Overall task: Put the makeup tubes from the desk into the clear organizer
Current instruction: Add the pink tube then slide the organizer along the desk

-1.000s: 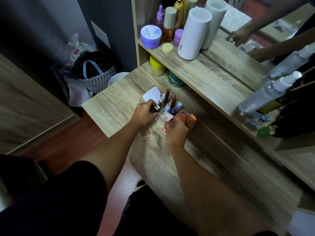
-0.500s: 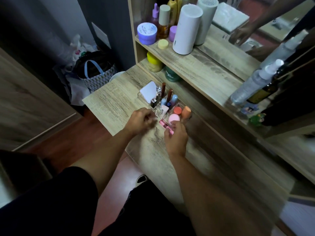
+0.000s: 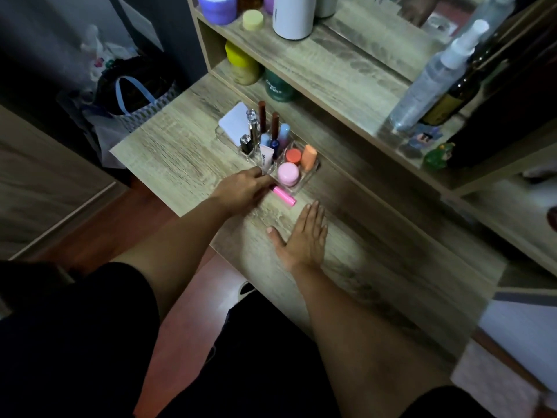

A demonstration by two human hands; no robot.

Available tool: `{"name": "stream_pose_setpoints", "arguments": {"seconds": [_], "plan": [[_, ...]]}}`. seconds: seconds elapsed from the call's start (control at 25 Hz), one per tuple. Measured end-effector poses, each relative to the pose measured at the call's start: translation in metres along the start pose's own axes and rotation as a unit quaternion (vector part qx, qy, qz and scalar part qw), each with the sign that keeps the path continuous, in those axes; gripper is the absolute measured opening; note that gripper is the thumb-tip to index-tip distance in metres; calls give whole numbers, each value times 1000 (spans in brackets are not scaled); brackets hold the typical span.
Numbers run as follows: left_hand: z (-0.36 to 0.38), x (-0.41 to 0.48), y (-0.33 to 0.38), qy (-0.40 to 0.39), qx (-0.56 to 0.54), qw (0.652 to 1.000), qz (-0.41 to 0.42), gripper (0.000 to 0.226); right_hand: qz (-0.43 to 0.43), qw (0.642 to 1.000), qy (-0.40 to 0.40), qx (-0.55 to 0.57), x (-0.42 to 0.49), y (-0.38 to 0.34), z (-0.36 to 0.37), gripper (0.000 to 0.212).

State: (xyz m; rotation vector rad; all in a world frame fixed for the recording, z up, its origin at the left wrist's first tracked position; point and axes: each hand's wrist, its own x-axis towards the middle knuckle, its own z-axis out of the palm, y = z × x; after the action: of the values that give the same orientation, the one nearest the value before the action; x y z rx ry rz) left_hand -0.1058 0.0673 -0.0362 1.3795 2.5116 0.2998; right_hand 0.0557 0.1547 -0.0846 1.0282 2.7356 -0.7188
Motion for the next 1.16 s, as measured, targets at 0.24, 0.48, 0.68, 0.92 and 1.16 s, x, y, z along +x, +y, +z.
{"name": "stream_pose_setpoints", "arguments": {"seconds": [0.24,0.48,0.68,0.92,1.16], "plan": [[-1,5,-5,-6,14,999,-33,29,11,1000,2,-18,0,-3,4,103],[-6,-9,-23,-8,7,999,-42,36,7,999,-4,-33,-1,-2,4,102],[-14,-30,-45,-37,-50,996,-71,28,8,999,4,-40,-1,-4,3,99],[-39,-36,-56,104,-149,979,-95,16,52,998,-3,-24,0,-19,2,97],[-45,-19,-47,157,-121,974,-114,18,71,997,-12,-23,1,-26,0,98]]}}
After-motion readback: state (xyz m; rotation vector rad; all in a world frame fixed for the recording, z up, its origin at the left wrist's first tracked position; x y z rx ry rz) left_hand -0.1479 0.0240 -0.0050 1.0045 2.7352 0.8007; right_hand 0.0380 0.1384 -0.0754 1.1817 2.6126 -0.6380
